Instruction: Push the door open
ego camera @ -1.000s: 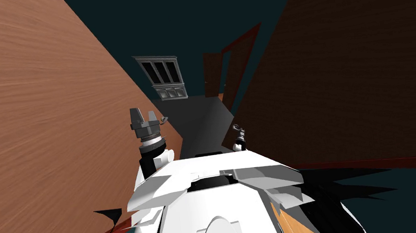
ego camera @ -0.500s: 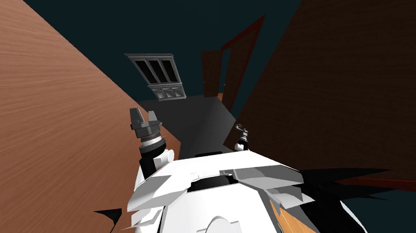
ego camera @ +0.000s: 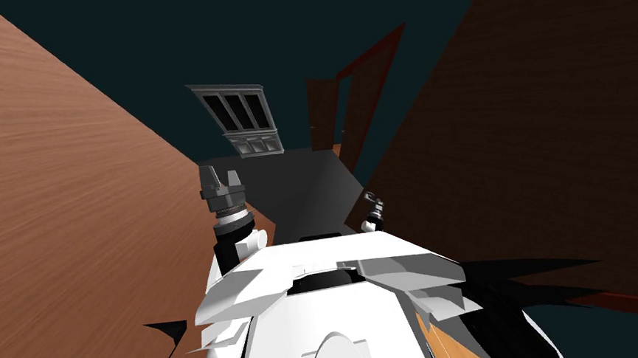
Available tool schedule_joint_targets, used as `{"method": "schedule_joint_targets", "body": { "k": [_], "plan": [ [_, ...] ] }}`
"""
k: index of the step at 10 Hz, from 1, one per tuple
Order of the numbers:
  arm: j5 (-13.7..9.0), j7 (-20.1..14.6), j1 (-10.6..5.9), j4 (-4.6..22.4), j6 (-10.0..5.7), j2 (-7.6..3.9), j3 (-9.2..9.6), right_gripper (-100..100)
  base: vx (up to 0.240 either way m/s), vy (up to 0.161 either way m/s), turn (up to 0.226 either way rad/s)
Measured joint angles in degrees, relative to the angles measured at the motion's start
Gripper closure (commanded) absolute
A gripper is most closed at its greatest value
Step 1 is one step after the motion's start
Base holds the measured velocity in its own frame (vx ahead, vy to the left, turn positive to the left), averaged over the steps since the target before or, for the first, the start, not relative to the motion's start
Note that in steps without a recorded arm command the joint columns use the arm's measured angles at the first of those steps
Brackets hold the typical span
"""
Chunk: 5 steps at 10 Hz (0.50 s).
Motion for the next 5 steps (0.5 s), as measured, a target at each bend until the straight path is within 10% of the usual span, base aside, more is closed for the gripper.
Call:
{"method": "schedule_joint_targets", "body": {
  "k": [5],
  "plan": [
    [-1.2,0.1,-0.54,2.0,-2.04,-0.99,-2.29,100,0.105,-0.014,-0.024]
  ]
}}
